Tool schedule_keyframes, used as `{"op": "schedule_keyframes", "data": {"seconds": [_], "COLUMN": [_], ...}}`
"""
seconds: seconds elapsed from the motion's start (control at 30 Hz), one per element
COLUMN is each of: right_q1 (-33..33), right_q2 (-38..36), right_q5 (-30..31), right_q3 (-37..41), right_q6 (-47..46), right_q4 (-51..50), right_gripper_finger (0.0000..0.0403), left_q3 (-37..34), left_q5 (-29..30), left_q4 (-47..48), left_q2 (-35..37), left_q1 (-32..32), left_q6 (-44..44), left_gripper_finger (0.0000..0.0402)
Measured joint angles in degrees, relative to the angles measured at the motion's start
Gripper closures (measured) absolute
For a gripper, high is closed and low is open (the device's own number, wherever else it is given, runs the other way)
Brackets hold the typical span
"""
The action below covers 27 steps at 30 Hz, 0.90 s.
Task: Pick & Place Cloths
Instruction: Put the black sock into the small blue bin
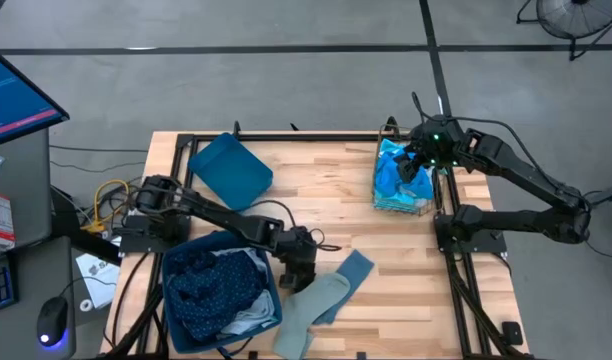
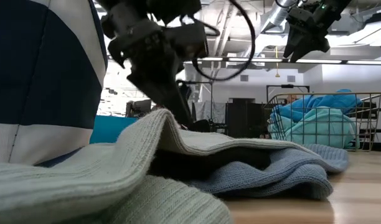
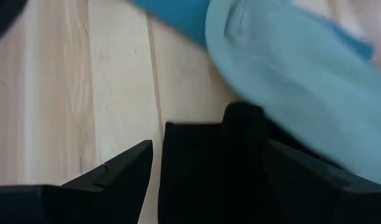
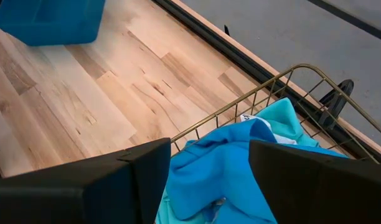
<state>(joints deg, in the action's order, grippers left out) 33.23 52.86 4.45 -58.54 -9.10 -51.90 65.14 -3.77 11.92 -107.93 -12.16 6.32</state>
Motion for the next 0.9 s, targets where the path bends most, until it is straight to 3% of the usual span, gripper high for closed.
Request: {"op": "schedule_keyframes", "data": {"seconds": [0.2, 0.3, 0.5, 0.7, 0.9], "right_q1": [0.0, 0.0, 0.0, 0.0, 0.0], "right_q2": [0.0, 0.0, 0.0, 0.0, 0.0], "right_q5": [0.0, 0.0, 0.0, 0.0, 0.0], "right_q3": [0.0, 0.0, 0.0, 0.0, 0.0], "right_q6": [0.0, 0.0, 0.3, 0.5, 0.5], "right_q4": [-0.2, -0.2, -0.2, 0.1, 0.1], "right_gripper_finger": [0.0196, 0.0195, 0.0197, 0.0205, 0.0213], "left_q3": [0.0, 0.0, 0.2, 0.0, 0.0], "left_q5": [-1.1, -1.2, -0.7, -1.1, 0.0], "left_q4": [1.9, 4.9, 6.7, 7.4, 7.5], "left_q2": [-1.4, -2.1, -3.0, -2.1, 1.4], "left_q1": [0.0, 0.0, 0.1, 1.6, 4.0], "left_q6": [0.0, 0.0, 1.7, 8.2, 12.4], "left_gripper_finger": [0.0120, 0.0143, 0.0235, 0.0378, 0.0399]}}
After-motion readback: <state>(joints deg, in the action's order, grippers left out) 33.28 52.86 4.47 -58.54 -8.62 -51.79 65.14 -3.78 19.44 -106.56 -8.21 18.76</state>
